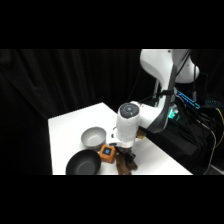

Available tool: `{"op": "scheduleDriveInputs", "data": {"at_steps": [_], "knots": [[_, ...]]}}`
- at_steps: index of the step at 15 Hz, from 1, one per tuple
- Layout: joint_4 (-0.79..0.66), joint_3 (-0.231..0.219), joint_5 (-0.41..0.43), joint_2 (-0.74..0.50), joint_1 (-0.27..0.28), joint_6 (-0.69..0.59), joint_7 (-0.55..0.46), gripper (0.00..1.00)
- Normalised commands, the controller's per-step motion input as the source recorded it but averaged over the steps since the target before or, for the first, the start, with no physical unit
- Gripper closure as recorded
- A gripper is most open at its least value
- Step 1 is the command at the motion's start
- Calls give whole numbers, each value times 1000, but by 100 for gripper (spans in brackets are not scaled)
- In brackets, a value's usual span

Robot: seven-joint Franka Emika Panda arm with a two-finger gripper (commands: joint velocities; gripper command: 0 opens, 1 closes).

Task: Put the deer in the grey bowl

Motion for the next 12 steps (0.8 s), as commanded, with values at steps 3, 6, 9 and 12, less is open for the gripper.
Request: {"op": "scheduleDriveInputs", "data": {"at_steps": [3,6,9,12], "knots": [[-38,-46,-120,-334,54,-389,79,95],[-22,3,-135,-414,2,-459,69,95],[26,39,-146,-403,-96,-412,27,95],[79,14,-204,-269,-156,-272,38,95]]}}
